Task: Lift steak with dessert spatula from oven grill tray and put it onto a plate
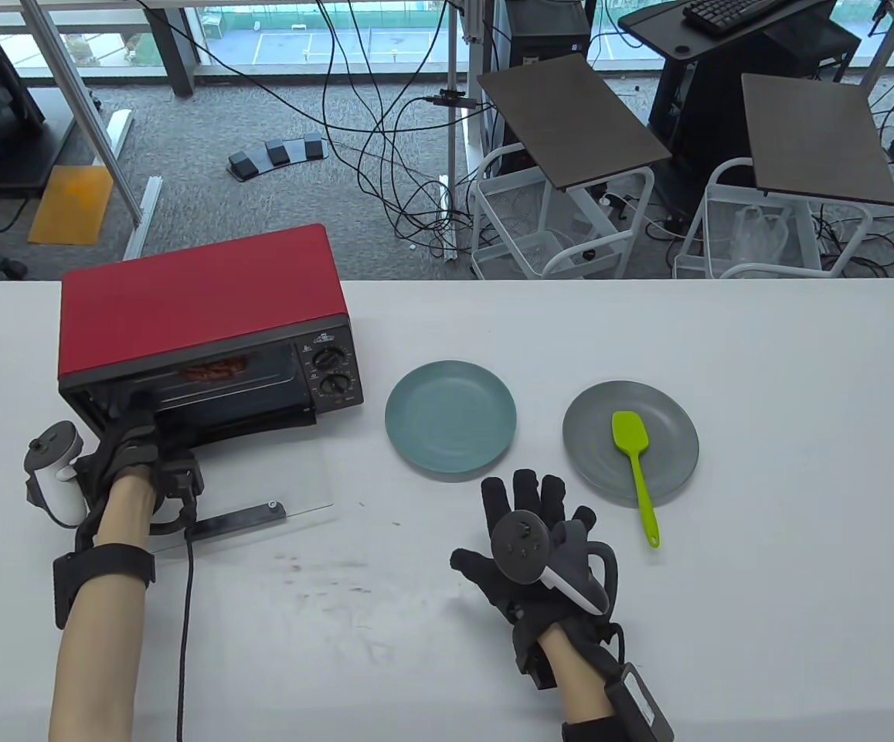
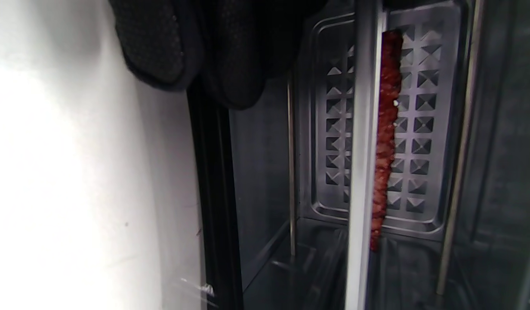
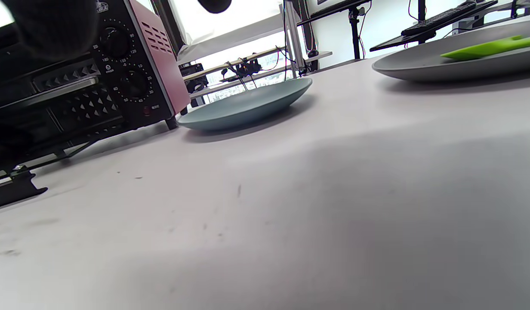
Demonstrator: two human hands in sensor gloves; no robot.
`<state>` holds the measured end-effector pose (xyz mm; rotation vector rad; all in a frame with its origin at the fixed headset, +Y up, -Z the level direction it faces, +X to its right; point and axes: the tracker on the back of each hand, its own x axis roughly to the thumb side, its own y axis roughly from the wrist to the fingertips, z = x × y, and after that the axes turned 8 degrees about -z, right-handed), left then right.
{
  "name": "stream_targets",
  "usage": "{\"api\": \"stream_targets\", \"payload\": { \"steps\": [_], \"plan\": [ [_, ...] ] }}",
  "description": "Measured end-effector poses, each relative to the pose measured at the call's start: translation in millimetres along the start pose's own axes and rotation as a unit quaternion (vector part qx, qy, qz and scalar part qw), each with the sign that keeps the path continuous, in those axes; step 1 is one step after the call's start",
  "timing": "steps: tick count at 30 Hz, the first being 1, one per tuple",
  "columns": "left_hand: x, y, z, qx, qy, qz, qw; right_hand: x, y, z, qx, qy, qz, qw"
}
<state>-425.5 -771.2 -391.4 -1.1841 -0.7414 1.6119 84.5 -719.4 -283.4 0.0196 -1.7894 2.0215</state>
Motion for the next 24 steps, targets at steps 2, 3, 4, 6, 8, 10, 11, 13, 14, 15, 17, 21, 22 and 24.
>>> {"api": "stream_targets", "payload": {
  "steps": [2, 3, 4, 6, 8, 10, 11, 13, 14, 15, 17, 21, 22, 24],
  "plan": [
    [-3.2, -3.6, -0.3, 0.009, -0.016, -0.008, 1.000, -0.4, 0.1, 0.3, 0.001, 0.001, -0.001, 1.000],
    [-4.0, -5.3, -0.5, 0.012, -0.021, -0.012, 1.000, -0.3, 0.2, 0.6, 0.002, 0.000, -0.001, 1.000],
    [-5.2, -7.9, -0.4, 0.020, -0.023, -0.014, 0.999, -0.2, 0.3, 0.8, 0.003, 0.000, -0.002, 1.000],
    [-7.3, -11.7, -0.5, 0.033, -0.027, -0.018, 0.999, 0.4, 0.6, 1.6, 0.007, -0.001, -0.004, 1.000],
    [-9.1, -16.4, -0.4, 0.037, -0.041, -0.022, 0.998, 1.4, 1.0, 2.6, 0.008, -0.002, -0.007, 1.000],
    [-10.8, -20.0, -0.6, 0.044, -0.050, -0.025, 0.997, 2.1, 1.2, 3.0, 0.009, -0.004, -0.009, 1.000],
    [-11.4, -21.3, -0.8, 0.046, -0.054, -0.025, 0.997, 2.3, 1.2, 3.1, 0.009, -0.004, -0.010, 1.000],
    [-14.0, -25.2, -1.0, 0.047, -0.073, -0.023, 0.996, 2.2, 1.4, 3.4, 0.009, -0.003, -0.011, 1.000],
    [-15.0, -26.6, -1.1, 0.044, -0.080, -0.021, 0.996, 2.0, 1.6, 3.5, 0.009, -0.003, -0.011, 1.000],
    [-15.9, -28.5, -1.1, 0.042, -0.086, -0.021, 0.995, 1.8, 1.7, 3.6, 0.010, -0.002, -0.011, 1.000],
    [-17.8, -31.2, -1.4, 0.041, -0.100, -0.022, 0.994, 1.4, 1.8, 3.8, 0.011, -0.001, -0.010, 1.000],
    [-21.2, -38.4, -3.8, 0.034, -0.152, -0.035, 0.987, 1.7, 1.8, 4.1, 0.015, 0.004, -0.012, 1.000],
    [-22.2, -40.5, -4.3, 0.039, -0.154, -0.039, 0.986, 2.3, 1.9, 4.4, 0.014, 0.004, -0.013, 1.000],
    [-24.7, -43.7, -5.1, 0.038, -0.159, -0.042, 0.986, 4.2, 1.6, 4.4, 0.011, 0.004, -0.017, 1.000]
  ]
}}
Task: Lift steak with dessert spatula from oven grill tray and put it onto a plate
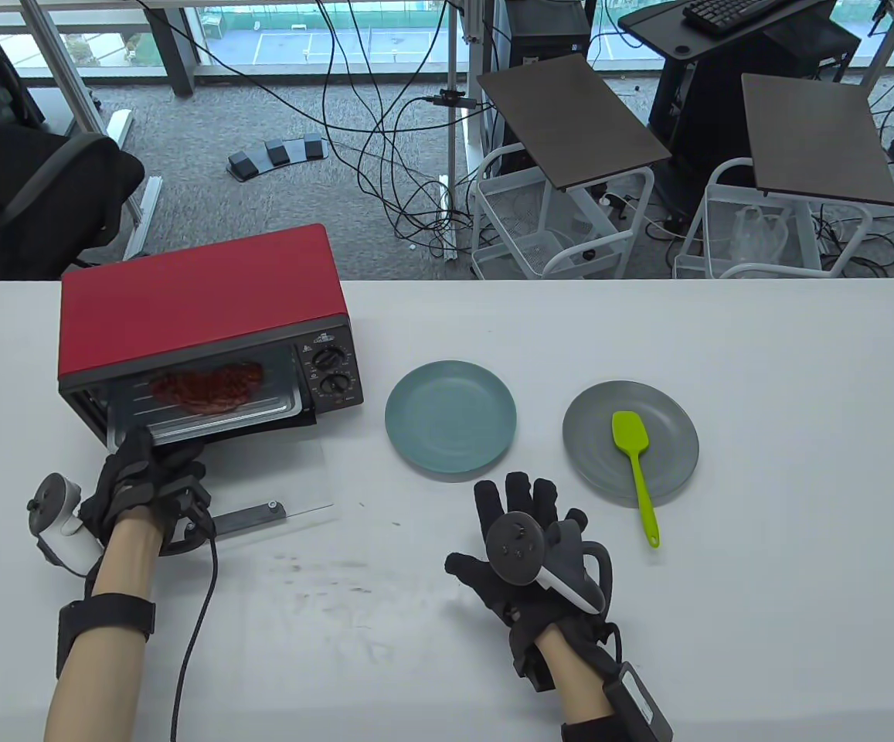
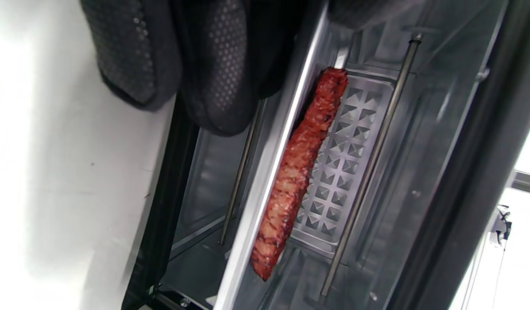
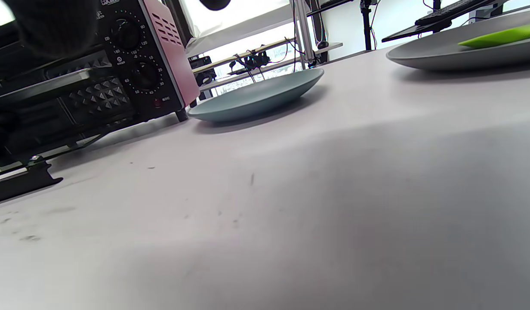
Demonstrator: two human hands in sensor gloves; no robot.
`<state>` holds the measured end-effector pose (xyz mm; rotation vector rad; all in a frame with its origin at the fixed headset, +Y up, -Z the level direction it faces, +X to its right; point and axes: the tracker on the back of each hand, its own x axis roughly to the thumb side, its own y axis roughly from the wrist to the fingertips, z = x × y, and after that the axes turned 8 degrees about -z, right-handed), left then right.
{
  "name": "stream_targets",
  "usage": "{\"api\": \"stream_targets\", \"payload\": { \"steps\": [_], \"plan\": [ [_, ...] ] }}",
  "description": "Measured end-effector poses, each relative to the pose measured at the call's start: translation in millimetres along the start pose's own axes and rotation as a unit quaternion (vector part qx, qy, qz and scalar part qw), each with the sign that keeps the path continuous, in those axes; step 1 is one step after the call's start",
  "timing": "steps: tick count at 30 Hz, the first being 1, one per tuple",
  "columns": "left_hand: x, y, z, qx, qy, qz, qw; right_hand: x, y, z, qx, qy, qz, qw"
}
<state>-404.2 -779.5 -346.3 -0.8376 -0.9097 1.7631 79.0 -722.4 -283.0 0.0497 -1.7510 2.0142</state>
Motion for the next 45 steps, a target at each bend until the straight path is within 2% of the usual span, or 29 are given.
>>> {"api": "stream_targets", "payload": {
  "steps": [5, 11, 45],
  "plan": [
    [-6.3, -5.4, 0.1, -0.005, -0.047, 0.006, 0.999, 1.7, 0.0, 0.4, -0.001, 0.000, -0.004, 1.000],
    [-15.0, -10.1, 3.2, -0.008, -0.066, -0.001, 0.998, -0.5, 0.3, 0.9, 0.002, 0.005, 0.000, 1.000],
    [-20.7, -34.7, 17.2, -0.035, -0.085, -0.034, 0.995, -2.4, 1.0, 1.5, 0.002, 0.016, -0.002, 1.000]
  ]
}}
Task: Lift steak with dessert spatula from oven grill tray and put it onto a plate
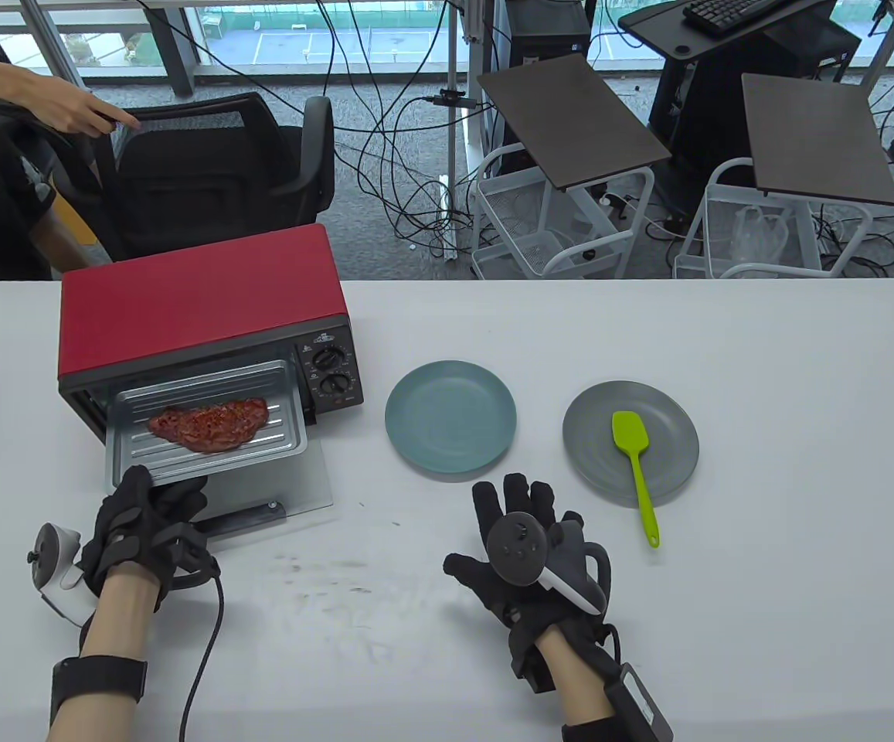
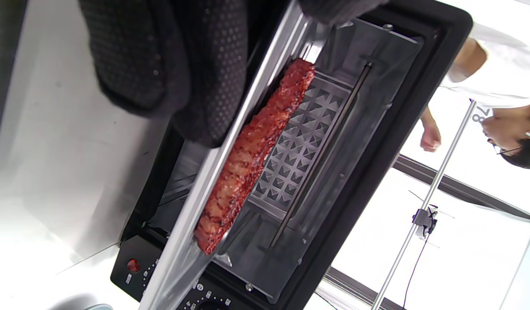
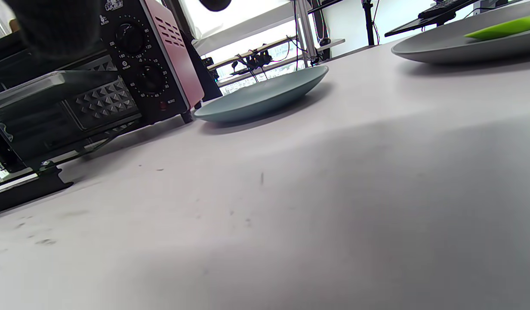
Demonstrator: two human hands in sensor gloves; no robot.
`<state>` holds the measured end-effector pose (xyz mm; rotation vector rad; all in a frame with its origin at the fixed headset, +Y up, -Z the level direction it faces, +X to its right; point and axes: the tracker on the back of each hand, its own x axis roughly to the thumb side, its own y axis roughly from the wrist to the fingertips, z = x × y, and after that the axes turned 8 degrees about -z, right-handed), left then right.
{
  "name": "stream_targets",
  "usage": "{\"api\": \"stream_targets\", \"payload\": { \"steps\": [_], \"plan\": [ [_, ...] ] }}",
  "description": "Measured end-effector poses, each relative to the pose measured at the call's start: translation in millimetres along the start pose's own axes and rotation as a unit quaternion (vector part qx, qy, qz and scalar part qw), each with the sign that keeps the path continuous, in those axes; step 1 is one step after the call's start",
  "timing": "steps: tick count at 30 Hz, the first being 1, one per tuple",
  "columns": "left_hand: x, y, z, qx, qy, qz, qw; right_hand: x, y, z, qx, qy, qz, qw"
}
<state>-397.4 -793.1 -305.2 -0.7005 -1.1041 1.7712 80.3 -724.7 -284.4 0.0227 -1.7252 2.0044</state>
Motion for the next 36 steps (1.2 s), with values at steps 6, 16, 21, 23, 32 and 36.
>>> {"api": "stream_targets", "payload": {
  "steps": [6, 16, 21, 23, 32, 36],
  "plan": [
    [1.5, -4.2, 1.3, -0.002, 0.006, -0.003, 1.000, 2.1, -2.0, -2.1, -0.008, -0.013, 0.000, 1.000],
    [4.6, -14.0, 3.1, -0.022, 0.005, -0.001, 1.000, 2.9, -2.2, -1.6, -0.007, -0.013, -0.002, 1.000],
    [5.5, -20.4, 4.7, -0.032, 0.014, 0.003, 0.999, 2.6, -2.6, -1.7, -0.009, -0.011, -0.002, 1.000],
    [4.8, -23.9, 2.7, -0.044, 0.012, 0.008, 0.999, 2.2, -2.6, -1.8, -0.011, -0.009, -0.002, 1.000],
    [1.1, -39.3, -14.6, -0.079, 0.020, 0.012, 0.997, 1.1, -6.1, -8.2, -0.040, 0.003, -0.002, 0.999],
    [-3.4, -48.1, -28.9, -0.104, 0.022, 0.015, 0.994, 4.5, -9.8, -13.9, -0.067, 0.027, -0.016, 0.997]
  ]
}}
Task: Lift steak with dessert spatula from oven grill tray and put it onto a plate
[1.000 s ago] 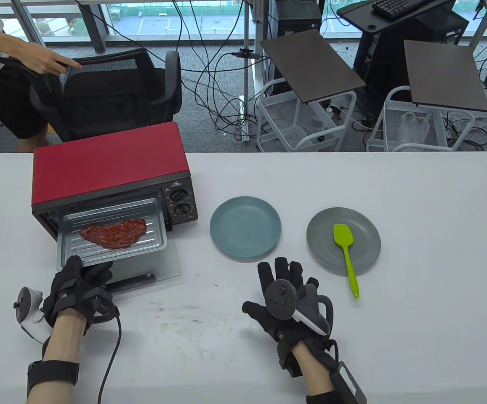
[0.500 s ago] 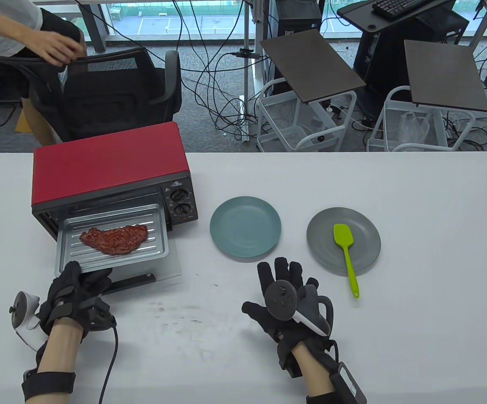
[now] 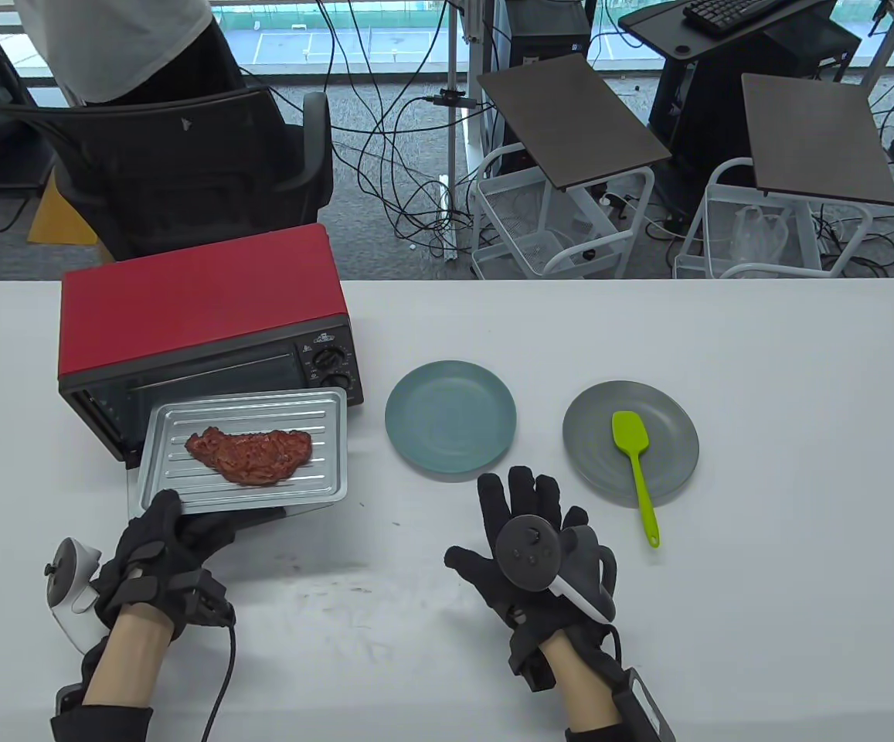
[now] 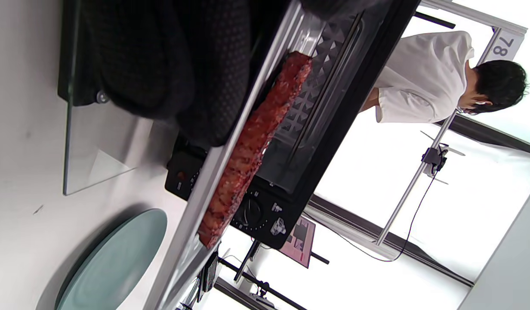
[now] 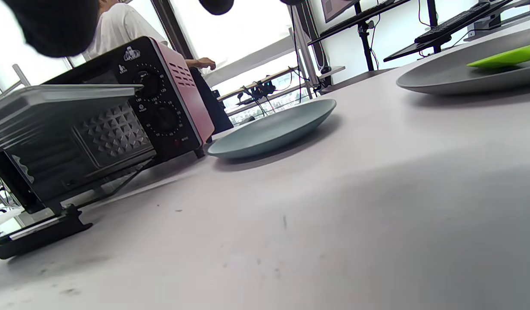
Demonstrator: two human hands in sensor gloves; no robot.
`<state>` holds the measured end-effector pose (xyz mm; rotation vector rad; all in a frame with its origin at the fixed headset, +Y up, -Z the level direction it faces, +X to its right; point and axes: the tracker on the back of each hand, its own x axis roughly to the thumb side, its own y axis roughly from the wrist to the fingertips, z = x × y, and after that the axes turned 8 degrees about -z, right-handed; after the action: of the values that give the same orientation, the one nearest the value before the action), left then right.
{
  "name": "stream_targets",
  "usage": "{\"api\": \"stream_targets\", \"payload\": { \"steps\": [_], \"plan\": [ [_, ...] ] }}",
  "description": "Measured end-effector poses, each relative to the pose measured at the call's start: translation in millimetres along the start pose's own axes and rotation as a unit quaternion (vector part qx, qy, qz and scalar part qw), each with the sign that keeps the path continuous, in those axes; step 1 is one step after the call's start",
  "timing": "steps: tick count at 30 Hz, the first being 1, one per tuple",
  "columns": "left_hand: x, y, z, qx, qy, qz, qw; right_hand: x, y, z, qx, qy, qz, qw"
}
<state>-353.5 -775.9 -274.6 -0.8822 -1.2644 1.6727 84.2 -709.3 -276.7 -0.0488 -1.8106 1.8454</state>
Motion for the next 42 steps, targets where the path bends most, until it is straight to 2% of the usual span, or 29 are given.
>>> {"api": "stream_targets", "payload": {
  "steps": [6, 14, 28, 42],
  "plan": [
    [-10.4, -6.9, -23.7, -0.036, 0.012, 0.006, 0.999, 6.2, -3.0, -2.8, -0.037, 0.028, -0.017, 0.999],
    [-25.0, -15.9, -43.3, -0.080, 0.017, 0.021, 0.996, 7.6, -5.0, -2.6, -0.067, 0.055, -0.020, 0.996],
    [-46.4, -32.4, -68.4, -0.142, -0.020, 0.049, 0.988, 3.8, -3.0, 6.1, -0.060, 0.064, 0.006, 0.996],
    [-57.7, -42.7, -81.1, -0.177, -0.048, 0.074, 0.980, -6.6, 1.8, 14.2, -0.049, 0.166, 0.016, 0.985]
  ]
}}
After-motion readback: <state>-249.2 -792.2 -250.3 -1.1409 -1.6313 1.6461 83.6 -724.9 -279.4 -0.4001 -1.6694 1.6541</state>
